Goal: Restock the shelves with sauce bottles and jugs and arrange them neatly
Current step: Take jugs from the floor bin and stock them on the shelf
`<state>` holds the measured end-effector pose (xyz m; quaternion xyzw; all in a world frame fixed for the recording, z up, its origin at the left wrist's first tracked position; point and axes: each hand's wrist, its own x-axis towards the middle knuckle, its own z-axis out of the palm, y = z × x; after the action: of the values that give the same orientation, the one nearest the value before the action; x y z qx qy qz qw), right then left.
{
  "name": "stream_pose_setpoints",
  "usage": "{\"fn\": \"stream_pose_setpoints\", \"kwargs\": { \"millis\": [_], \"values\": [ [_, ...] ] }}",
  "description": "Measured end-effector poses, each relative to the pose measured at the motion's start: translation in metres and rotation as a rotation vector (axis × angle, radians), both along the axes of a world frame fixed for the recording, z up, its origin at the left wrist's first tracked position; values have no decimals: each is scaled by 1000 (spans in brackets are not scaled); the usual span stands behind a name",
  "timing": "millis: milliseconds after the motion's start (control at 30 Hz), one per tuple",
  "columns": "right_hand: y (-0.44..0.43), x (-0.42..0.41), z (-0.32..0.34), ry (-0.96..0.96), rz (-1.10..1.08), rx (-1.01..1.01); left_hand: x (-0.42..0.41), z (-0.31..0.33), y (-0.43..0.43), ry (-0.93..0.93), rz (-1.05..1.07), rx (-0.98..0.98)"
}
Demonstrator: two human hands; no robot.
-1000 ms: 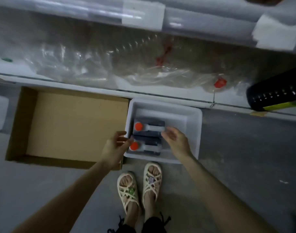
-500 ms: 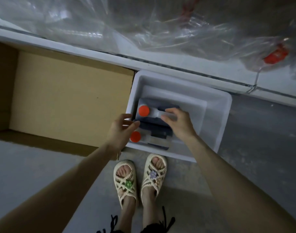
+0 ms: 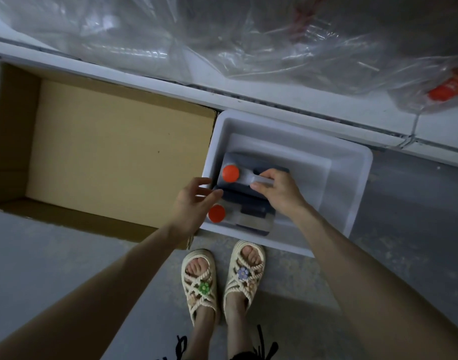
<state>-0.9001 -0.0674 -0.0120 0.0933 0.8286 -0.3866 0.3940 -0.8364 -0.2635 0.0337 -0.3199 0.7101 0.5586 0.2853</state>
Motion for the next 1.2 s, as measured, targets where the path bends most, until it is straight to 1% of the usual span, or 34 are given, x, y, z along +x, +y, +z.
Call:
{"fn": "stream_pose_setpoints", "kwargs": {
  "millis": [133, 267, 433, 567, 667, 767, 800, 833, 867, 900, 1000, 1033, 1133, 1200],
  "values": [
    [3, -5, 13, 33, -7, 19, -2, 12, -3, 0, -26, 6],
    [17, -7, 51, 13, -52, -20, -6, 40, 1, 18, -50, 31],
    [35, -9, 139, 42, -158, -104, -21, 101, 14, 92, -72, 109],
    [51, -4, 222, 51, -186, -152, -27, 161, 29, 183, -180, 137],
    [63, -10, 316, 116, -220, -175, -43, 231, 41, 308, -311, 150],
    [71, -9, 403, 180, -138, -180, -52, 298, 48, 398, -431, 211],
    [75, -7, 446, 231, -129, -167, -55, 337, 53, 472, -468, 215],
    [76, -8, 469, 251, -116, -163, -57, 354, 56, 520, -486, 223],
    [78, -10, 491, 264, -101, -161, -62, 369, 59, 548, -497, 226],
    [79, -7, 525, 304, -93, -154, -62, 398, 61, 587, -499, 249],
    [83, 2, 626, 421, -63, -132, -63, 481, 66, 694, -529, 230],
    [84, 2, 650, 455, -38, -117, -67, 498, 67, 725, -533, 210],
    [86, 18, 750, 581, -19, -43, -66, 586, 71, 883, -519, 210],
    [88, 30, 804, 659, -13, -10, -65, 630, 76, 945, -511, 211]
  ]
}}
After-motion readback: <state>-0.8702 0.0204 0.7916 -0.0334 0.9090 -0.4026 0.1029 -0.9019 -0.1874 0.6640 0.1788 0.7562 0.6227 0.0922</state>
